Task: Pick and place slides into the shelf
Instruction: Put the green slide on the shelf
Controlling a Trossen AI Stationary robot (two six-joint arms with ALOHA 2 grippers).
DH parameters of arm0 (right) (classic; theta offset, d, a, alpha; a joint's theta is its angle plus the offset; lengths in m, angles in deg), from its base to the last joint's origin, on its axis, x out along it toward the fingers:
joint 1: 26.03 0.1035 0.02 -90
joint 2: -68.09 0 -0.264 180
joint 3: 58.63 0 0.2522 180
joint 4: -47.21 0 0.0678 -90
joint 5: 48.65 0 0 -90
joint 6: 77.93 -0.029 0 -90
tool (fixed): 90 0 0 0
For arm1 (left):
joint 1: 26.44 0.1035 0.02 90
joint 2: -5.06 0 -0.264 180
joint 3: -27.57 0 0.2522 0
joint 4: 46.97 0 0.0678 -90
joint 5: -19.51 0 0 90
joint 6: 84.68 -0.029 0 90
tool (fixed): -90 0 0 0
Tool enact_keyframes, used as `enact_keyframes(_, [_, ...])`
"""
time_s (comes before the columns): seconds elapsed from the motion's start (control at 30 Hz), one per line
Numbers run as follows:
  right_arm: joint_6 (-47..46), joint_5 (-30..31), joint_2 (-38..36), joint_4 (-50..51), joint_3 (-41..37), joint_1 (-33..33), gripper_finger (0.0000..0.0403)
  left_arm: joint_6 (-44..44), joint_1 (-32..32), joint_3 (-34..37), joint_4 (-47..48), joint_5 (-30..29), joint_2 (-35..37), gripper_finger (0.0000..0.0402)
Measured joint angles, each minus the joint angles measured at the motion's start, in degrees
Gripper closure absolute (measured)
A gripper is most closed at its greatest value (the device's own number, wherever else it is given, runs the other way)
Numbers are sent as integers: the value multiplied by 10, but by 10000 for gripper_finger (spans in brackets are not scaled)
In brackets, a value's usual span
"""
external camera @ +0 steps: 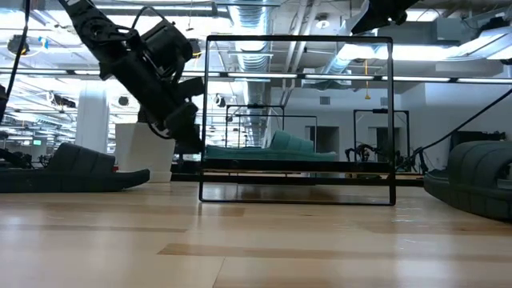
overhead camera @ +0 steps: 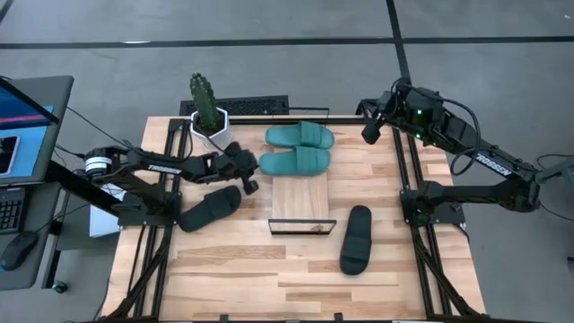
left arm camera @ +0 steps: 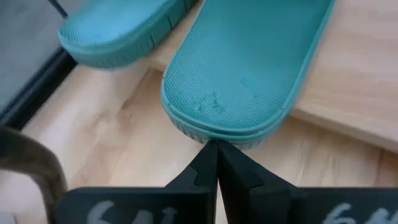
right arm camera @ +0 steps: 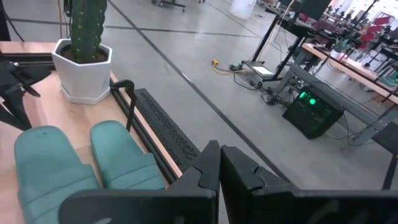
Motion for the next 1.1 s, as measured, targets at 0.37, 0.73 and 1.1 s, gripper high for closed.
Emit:
enact_keyframes(0.37, [0, 0, 0, 5, 0, 0, 403, -30, 1, -19, -4, -2, 0, 401])
enact_keyframes(0.73, [0, -12, 0, 5, 0, 0, 403, -31, 23, -19, -26, -15, 0, 401])
enact_keyframes(1.1, [0, -15, 0, 5, 0, 0, 403, -10, 26, -19, 43, 2, 0, 401])
